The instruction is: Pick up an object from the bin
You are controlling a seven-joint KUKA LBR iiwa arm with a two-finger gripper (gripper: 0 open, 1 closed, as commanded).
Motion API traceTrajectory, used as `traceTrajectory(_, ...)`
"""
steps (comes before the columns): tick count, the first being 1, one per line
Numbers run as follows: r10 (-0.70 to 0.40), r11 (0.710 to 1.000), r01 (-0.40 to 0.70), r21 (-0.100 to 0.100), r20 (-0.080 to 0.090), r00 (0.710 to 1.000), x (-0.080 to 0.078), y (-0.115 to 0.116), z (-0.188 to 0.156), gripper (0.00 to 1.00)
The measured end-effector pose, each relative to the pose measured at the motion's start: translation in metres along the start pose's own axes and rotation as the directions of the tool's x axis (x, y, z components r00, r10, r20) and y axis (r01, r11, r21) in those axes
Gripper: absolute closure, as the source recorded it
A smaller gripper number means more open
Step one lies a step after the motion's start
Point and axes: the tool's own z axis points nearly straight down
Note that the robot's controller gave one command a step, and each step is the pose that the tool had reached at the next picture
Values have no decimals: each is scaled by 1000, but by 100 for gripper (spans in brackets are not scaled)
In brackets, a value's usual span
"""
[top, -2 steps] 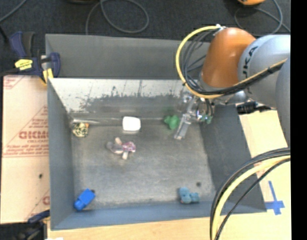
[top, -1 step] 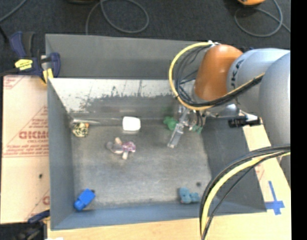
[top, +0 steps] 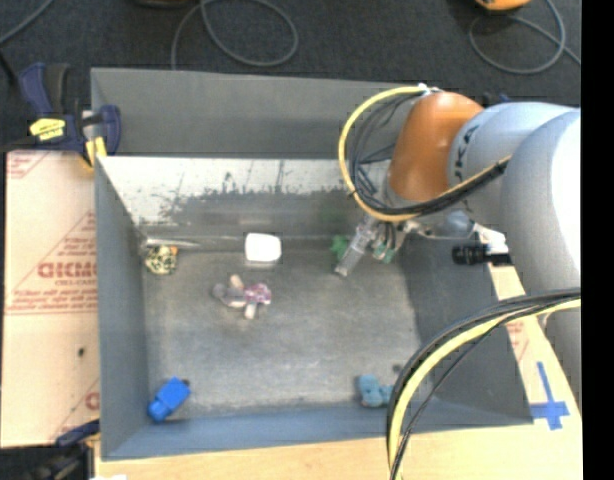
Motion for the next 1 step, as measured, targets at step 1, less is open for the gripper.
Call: traceTrajectory(1, 0, 1000, 0, 0, 0, 1000, 0, 0, 0, 100)
